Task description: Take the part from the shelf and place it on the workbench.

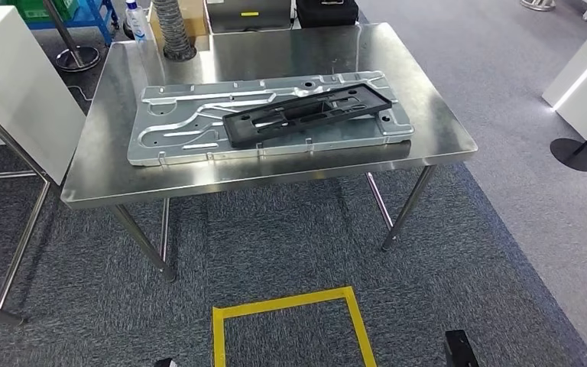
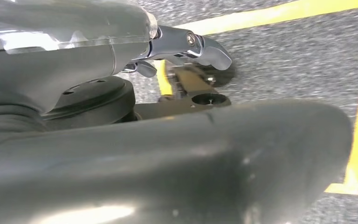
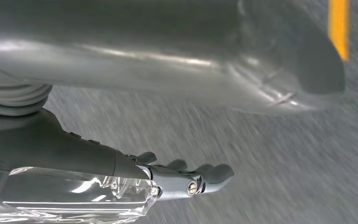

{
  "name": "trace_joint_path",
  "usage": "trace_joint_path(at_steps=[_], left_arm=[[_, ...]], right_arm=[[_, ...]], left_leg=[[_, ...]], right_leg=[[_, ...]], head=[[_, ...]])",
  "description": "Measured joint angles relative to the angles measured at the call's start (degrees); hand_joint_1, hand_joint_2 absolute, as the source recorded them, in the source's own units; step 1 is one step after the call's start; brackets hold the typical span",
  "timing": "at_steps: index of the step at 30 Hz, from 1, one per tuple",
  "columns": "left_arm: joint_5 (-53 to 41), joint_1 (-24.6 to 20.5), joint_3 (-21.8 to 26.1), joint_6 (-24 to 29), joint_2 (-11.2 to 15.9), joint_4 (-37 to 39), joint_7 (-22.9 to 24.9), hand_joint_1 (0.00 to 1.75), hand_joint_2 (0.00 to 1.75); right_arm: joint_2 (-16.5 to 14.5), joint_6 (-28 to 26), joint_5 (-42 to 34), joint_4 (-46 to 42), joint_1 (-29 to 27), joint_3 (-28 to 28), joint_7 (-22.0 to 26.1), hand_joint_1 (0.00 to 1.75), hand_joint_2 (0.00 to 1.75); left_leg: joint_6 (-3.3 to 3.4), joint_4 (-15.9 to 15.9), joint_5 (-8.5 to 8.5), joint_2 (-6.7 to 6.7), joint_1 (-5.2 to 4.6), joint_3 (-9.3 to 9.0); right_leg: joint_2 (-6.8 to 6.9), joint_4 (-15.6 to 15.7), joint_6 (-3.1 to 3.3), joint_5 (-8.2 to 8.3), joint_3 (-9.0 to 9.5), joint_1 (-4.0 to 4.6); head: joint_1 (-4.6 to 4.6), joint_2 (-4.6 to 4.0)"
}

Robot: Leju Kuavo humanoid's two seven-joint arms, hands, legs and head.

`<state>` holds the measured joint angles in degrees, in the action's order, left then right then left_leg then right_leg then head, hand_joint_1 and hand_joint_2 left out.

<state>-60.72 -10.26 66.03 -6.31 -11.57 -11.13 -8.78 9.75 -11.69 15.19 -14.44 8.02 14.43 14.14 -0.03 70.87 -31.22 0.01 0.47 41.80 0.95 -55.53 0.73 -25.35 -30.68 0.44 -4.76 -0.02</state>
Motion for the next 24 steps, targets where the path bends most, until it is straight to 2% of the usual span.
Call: trace_joint_path(at_steps=[1, 2, 3, 4, 5, 6, 7, 8, 9, 10, 11, 12, 13, 14, 15, 16, 17, 18, 19, 20, 21, 22, 23, 24], left_arm=[[0.08, -0.02, 0.0, 0.02, 0.05, 0.0, -0.01, 0.0, 0.0], [0.14, -0.04, 0.0, 0.06, 0.09, 0.0, -0.02, 0.0, 0.0], [0.17, -0.05, 0.0, 0.1, 0.13, 0.0, -0.03, 0.0, 0.0], [0.16, -0.1, 0.0, 0.13, 0.18, 0.0, -0.05, 0.0, 0.0], [0.11, -0.22, -0.01, 0.15, 0.22, 0.0, -0.07, 0.0, 0.0], [0.04, -0.4, -0.02, 0.15, 0.27, 0.0, -0.08, 0.0, 0.0], [-0.07, -0.55, -0.04, 0.15, 0.3, 0.0, -0.07, 0.0, 0.0], [-0.16, -0.67, -0.05, 0.15, 0.33, 0.0, -0.04, 0.0, 0.0], [-0.23, -0.71, -0.06, 0.15, 0.37, 0.0, 0.0, 0.0, 0.0], [-0.27, -0.71, -0.05, 0.16, 0.39, 0.0, 0.06, 0.0, 0.0], [-0.27, -0.76, -0.05, 0.17, 0.42, 0.0, 0.1, 0.0, 0.0], [-0.28, -0.83, -0.04, 0.18, 0.47, 0.0, 0.12, 0.0, 0.0], [-0.28, -0.88, -0.04, 0.19, 0.49, 0.0, 0.13, 0.0, 0.0], [-0.31, -0.88, -0.04, 0.19, 0.51, 0.0, 0.13, 0.0, 0.0], [-0.37, -0.84, -0.04, 0.19, 0.53, 0.0, 0.13, 0.0, 0.0], [-0.42, -0.79, -0.04, 0.2, 0.53, 0.0, 0.14, 0.0, 0.0], [-0.51, -0.75, -0.05, 0.21, 0.53, 0.0, 0.14, 0.0, 0.0], [-0.57, -0.74, -0.05, 0.23, 0.53, 0.0, 0.15, 0.0, 0.0], [-0.62, -0.74, -0.06, 0.27, 0.54, 0.0, 0.16, 0.0, 0.0], [-0.67, -0.75, -0.07, 0.31, 0.55, 0.0, 0.16, 0.0, 0.0], [-0.68, -0.77, -0.07, 0.36, 0.59, -0.01, 0.17, 0.0, 0.0], [-0.72, -0.77, -0.08, 0.42, 0.62, -0.01, 0.17, 0.0, 0.0], [-0.75, -0.79, -0.08, 0.46, 0.66, -0.02, 0.18, 0.0, 0.0], [-0.79, -0.8, -0.09, 0.5, 0.7, -0.02, 0.18, 0.0, 0.0]], right_arm=[[-1.13, 0.48, -0.15, 0.21, -0.07, 0.24, -0.68, 0.0, 0.0], [-2.28, 0.99, -0.49, 0.44, -0.14, 0.5, -1.53, 0.0, 0.0], [-3.35, 1.44, -1.06, 0.71, -0.21, 0.86, -2.59, 0.0, 0.0], [-4.34, 1.73, -1.79, 0.96, -0.26, 1.38, -3.68, 0.0, 0.0], [-5.27, 1.91, -2.64, 1.18, -0.35, 2.0, -4.87, 0.0, 0.0], [-6.15, 2.06, -3.57, 1.38, -0.5, 2.71, -5.98, 0.0, 0.0], [-7.04, 2.28, -4.51, 1.59, -0.73, 3.52, -6.92, 0.0, 0.0], [-7.82, 2.62, -5.43, 1.8, -0.99, 4.39, -7.66, 0.0, 0.0], [-8.64, 3.08, -6.29, 2.04, -1.34, 5.28, -8.23, 0.0, 0.0], [-9.28, 3.5, -6.99, 2.3, -1.67, 6.15, -8.62, 0.0, 0.0], [-9.91, 3.87, -7.54, 2.51, -2.03, 6.91, -8.89, 0.0, 0.0], [-10.53, 4.19, -7.99, 2.69, -2.45, 7.54, -9.05, 0.0, 0.0], [-10.97, 4.39, -8.38, 2.83, -2.78, 8.08, -9.07, 0.0, 0.0], [-11.44, 4.54, -8.76, 2.93, -3.09, 8.57, -9.04, 0.0, 0.0], [-11.8, 4.65, -9.1, 3.01, -3.31, 9.04, -8.93, 0.0, 0.0], [-12.07, 4.69, -9.42, 3.07, -3.42, 9.49, -8.78, 0.0, 0.0], [-12.34, 4.71, -9.64, 3.1, -3.47, 9.9, -8.64, 0.0, 0.0], [-12.54, 4.72, -9.78, 3.13, -3.49, 10.22, -8.52, 0.0, 0.0], [-12.7, 4.72, -9.85, 3.15, -3.5, 10.47, -8.4, 0.0, 0.0], [-12.88, 4.72, -9.87, 3.16, -3.47, 10.67, -8.33, 0.0, 0.0], [-13.05, 4.75, -9.87, 3.16, -3.43, 10.81, -8.29, 0.0, 0.0], [-13.22, 4.83, -9.87, 3.18, -3.43, 10.98, -8.29, 0.0, 0.0], [-13.37, 4.92, -9.87, 3.21, -3.44, 11.16, -8.3, 0.0, 0.0], [-13.49, 5.03, -9.87, 3.24, -3.48, 11.32, -8.34, 0.0, 0.0]], left_leg=[[-0.26, 2.9, -0.68, -0.03, 0.03, -0.08], [-0.49, 4.33, 0.07, -0.03, 0.06, -0.84], [-0.66, 3.88, 1.61, -0.03, 0.1, -2.5], [-0.76, 1.45, 2.97, -0.04, 0.14, -5.15], [-0.78, -2.68, 3.12, -0.06, 0.11, -8.92], [-0.63, -7.95, 2.15, -0.1, 0.01, -12.94], [-0.37, -11.99, 1.06, -0.15, -0.21, -15.88], [-0.07, -14.86, 0.09, -0.18, -0.46, -17.79], [0.32, -16.3, 0.05, -0.19, -0.66, -18.13], [0.73, -16.37, 0.87, -0.08, -0.72, -17.57], [1.18, -16.77, 1.66, 0.05, -0.69, -17.07], [1.67, -17.08, 2.62, 0.2, -0.63, -16.36], [2.03, -17.25, 3.49, 0.34, -0.58, -15.61], [2.21, -17.21, 4.21, 0.43, -0.62, -14.77], [2.21, -17.07, 4.81, 0.53, -0.63, -13.91], [2.08, -16.84, 5.34, 0.65, -0.61, -12.99], [1.89, -16.53, 5.84, 0.78, -0.56, -12.03], [1.66, -16.17, 6.28, 0.87, -0.46, -11.04], [1.35, -15.75, 6.7, 0.9, -0.31, -10.02], [0.99, -15.24, 7.06, 0.89, -0.25, -9.05], [0.61, -14.68, 7.33, 0.91, -0.21, -8.16], [0.18, -14.19, 7.66, 0.91, -0.22, -7.53], [-0.23, -13.84, 7.96, 0.92, -0.28, -7.13], [-0.63, -13.67, 8.29, 0.94, -0.27, -6.95]], right_leg=[[-0.02, -0.08, 0.03, 0.92, -1.27, 0.0], [-0.03, -0.19, -0.02, 1.83, -2.62, -0.02], [-0.04, -0.33, -0.13, 2.74, -4.01, -0.08], [-0.05, -0.51, -0.28, 3.61, -5.32, -0.16], [-0.07, -0.72, -0.48, 4.36, -6.4, -0.22], [-0.06, -0.97, -0.72, 5.06, -7.23, -0.27], [0.0, -1.04, -0.97, 5.77, -7.64, -0.37], [0.05, -0.98, -1.25, 6.44, -7.79, -0.51], [0.09, -0.73, -1.54, 7.23, -7.87, -0.61], [0.02, -0.4, -1.81, 7.65, -8.0, -0.84], [-0.12, -0.64, -2.07, 6.96, -8.51, -0.99], [-0.25, -1.85, -2.25, 5.12, -9.29, -1.09], [-0.38, -4.42, -2.39, 2.13, -10.29, -1.25], [-0.46, -8.29, -2.54, -1.2, -11.37, -1.29], [-0.51, -12.52, -2.69, -3.68, -12.21, -1.33], [-0.56, -16.04, -2.88, -4.84, -12.56, -1.41], [-0.58, -17.93, -3.07, -4.7, -12.13, -1.54], [-0.58, -17.66, -3.25, -3.64, -10.73, -1.71], [-0.58, -15.33, -3.46, -2.42, -8.25, -1.95], [-0.6, -11.46, -3.66, -1.97, -4.94, -2.21], [-0.71, -7.09, -3.71, -2.35, -1.67, -2.27], [-0.8, -3.73, -3.58, -3.05, 0.69, -2.28], [-0.92, -1.66, -3.35, -3.85, 2.0, -2.16], [-1.02, -0.99, -2.98, -4.13, 2.22, -1.95]], head=[[0.0, 0.0], [0.0, 0.0], [0.0, 0.0], [0.0, 0.0], [-0.01, 0.0], [-0.01, 0.0], [0.0, 0.0], [-0.01, 0.0], [-0.01, 0.0], [-0.02, 0.0], [-0.04, 0.0], [-0.04, 0.0], [-0.04, 0.0], [-0.04, 0.0], [-0.03, 0.0], [-0.03, 0.0], [-0.04, 0.0], [-0.04, 0.0], [-0.04, 0.0], [-0.04, 0.0], [-0.05, 0.0], [-0.05, 0.0], [-0.06, 0.0], [-0.07, 0.0]])
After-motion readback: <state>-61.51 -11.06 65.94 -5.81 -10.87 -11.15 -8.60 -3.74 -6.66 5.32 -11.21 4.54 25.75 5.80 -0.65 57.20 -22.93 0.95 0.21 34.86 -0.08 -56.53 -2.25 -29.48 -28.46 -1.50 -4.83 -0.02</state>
